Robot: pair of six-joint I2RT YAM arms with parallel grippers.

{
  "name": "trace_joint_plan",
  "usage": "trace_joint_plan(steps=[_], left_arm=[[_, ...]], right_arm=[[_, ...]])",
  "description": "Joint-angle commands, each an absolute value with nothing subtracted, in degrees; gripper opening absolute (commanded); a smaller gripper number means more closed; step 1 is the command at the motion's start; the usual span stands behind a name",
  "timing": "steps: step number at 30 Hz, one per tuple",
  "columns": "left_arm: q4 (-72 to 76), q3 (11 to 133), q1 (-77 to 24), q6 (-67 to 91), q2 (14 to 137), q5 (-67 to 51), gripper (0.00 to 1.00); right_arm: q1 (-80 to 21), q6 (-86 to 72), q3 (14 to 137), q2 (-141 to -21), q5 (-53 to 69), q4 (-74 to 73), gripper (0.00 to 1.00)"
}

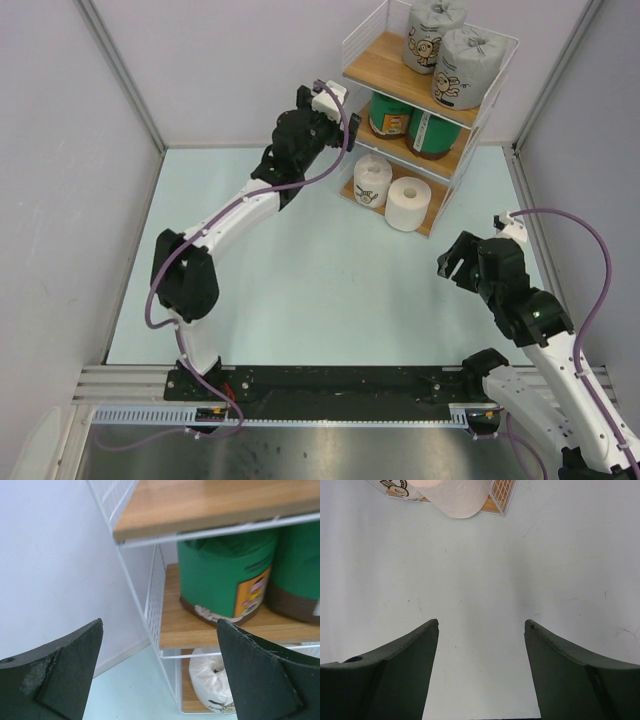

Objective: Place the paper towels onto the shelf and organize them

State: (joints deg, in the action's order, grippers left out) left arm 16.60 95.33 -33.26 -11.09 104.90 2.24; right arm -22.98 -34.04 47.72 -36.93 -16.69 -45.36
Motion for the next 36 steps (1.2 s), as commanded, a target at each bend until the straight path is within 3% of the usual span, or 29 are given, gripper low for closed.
trace_joint_plan(steps=[1, 12, 22, 27, 34, 36], left_arm=[[19.16, 100.28, -30.51, -9.85, 108.1, -1.04, 0.98], [23.2, 103.8, -27.07, -0.36, 112.41, -7.99, 0.82], [25.84, 109.94, -25.93, 5.89, 118.03, -12.04, 0.76], [25.75, 113.81, -25.75, 8.26, 121.11, -13.27, 0.62], [24.44, 114.96, -25.49, 10.02, 121.64, -14.5, 0.23], [24.17, 113.91, -25.49, 10.19, 120.51, -14.68, 0.18]], right_arm=[[-22.76, -33.66, 48.69, -37.0, -18.19, -44.83, 0.74], [-22.76, -33.4, 48.78, -39.55, -18.9, -43.86, 0.74], [-22.76, -33.49, 48.69, -40.43, -18.72, -43.33, 0.74], [-22.68, -33.4, 48.78, -40.08, -18.72, -43.33, 0.74], [-22.68, -33.84, 48.69, -40.17, -18.54, -43.5, 0.74], [-22.68, -33.66, 48.69, -40.08, -18.46, -43.07, 0.74]])
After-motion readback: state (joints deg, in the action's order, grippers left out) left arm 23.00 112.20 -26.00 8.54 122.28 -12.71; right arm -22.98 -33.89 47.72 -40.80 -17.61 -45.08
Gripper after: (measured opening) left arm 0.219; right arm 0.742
